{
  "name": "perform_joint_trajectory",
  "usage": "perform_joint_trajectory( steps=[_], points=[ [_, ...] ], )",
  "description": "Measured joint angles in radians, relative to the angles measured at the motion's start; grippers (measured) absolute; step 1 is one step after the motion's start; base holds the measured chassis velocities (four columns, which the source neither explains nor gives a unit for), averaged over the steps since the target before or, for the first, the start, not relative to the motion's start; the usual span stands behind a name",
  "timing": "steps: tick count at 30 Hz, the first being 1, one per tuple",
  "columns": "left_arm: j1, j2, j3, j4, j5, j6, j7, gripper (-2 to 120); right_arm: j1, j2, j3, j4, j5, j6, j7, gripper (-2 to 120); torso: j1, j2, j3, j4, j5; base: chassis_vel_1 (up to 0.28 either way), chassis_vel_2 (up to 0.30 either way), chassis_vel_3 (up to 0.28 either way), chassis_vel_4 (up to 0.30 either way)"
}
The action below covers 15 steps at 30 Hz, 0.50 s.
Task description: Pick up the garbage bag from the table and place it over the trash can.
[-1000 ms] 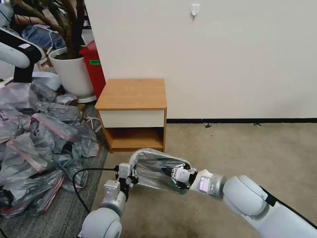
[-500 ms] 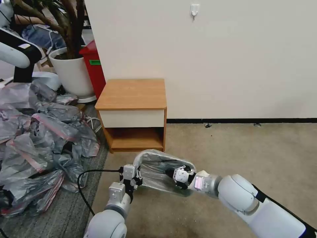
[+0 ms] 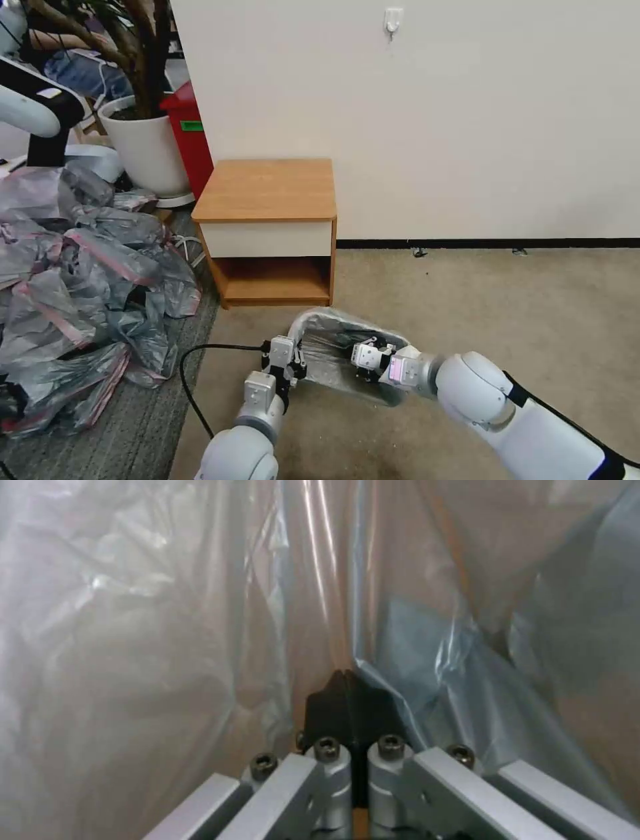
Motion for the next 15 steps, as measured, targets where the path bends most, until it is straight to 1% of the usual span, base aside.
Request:
perform_joint_trajectory(
  steps=[10,15],
  points=[
    [-0.023,-0.009,0.038,0.026,0.051,-0.021,-0.032,2,0.001,0.007,-0.004,-0.028,-0.015,-0.006,0.0,0,0.0,0.0,0.0,-0.0001,0.0,0.0,0.0,0.0,0.0],
    [-0.029,-0.014,0.057,0.037,0.058,-0.024,-0.049,2,0.021,0.036,-0.015,-0.064,-0.03,-0.012,0.003,0,0.0,0.0,0.0,0.0,-0.0001,0.0,0.0,0.0,0.0]
  ],
)
